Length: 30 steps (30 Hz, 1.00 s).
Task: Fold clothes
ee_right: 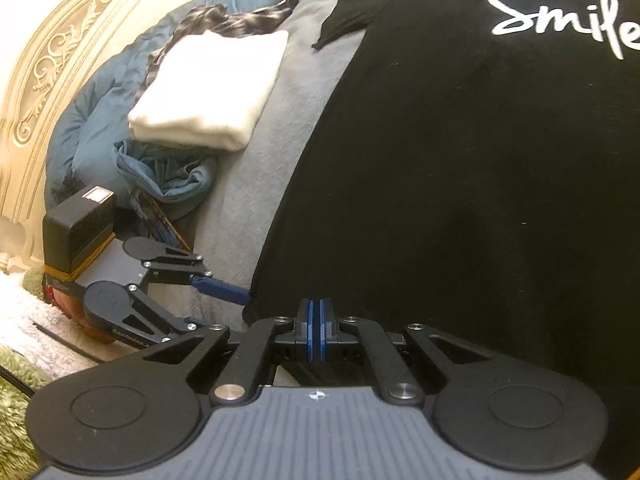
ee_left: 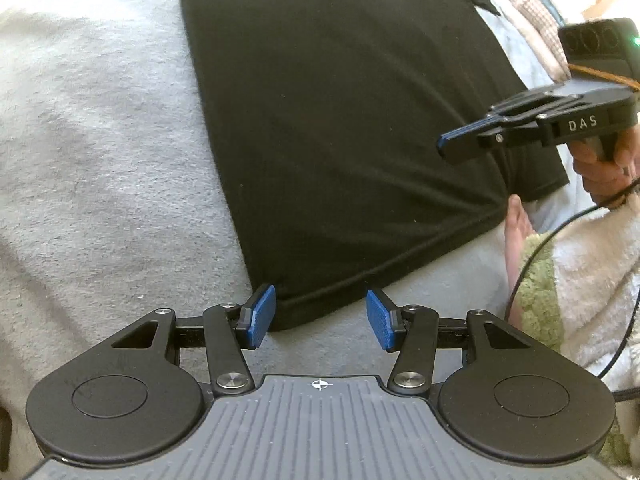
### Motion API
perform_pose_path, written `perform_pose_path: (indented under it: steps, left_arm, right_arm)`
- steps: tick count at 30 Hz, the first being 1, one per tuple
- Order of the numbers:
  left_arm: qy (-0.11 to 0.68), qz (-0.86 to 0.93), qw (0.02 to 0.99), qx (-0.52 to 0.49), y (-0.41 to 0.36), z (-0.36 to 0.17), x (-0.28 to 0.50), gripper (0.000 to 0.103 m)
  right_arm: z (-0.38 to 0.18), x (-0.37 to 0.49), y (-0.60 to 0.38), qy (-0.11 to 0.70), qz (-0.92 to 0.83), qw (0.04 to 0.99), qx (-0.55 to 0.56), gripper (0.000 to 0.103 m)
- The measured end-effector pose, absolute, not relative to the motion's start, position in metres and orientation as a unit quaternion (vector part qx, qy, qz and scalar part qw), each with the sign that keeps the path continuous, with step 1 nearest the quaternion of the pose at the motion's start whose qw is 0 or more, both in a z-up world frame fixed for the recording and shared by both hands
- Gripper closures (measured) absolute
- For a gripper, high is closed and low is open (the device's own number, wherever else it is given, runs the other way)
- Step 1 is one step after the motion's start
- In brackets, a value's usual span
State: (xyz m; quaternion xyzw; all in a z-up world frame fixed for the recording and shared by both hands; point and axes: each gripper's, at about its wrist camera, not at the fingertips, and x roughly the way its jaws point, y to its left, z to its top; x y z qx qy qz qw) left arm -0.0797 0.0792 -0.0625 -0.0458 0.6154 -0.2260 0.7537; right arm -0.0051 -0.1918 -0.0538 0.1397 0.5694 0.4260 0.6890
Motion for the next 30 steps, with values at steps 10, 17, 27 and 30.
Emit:
perform_pose_path:
  steps: [10, 17, 27, 30]
  left_arm:
    - [0.617, -0.170, 0.764, -0.078, 0.101, -0.069, -0.082, 0.054]
    - [0.608, -0.165, 0.765, -0.130, 0.111, -0.074, -0.088, 0.066]
    - [0.605, -0.162, 0.775, -0.086, 0.098, -0.072, -0.093, 0.094]
    - [0.601, -0.163, 0.778, -0.086, 0.096, -0.070, -0.094, 0.097]
  right_arm:
    - [-0.056, -0.010, -0.196, 0.575, 0.419, 0.686, 0.151, 0.097]
    - [-0.049, -0.014, -0.198, 0.565, 0.417, 0.697, 0.146, 0.085]
    - [-0.047, -0.014, -0.195, 0.565, 0.412, 0.699, 0.146, 0.085]
    - [-0.048, -0.014, -0.195, 0.567, 0.413, 0.698, 0.143, 0.084]
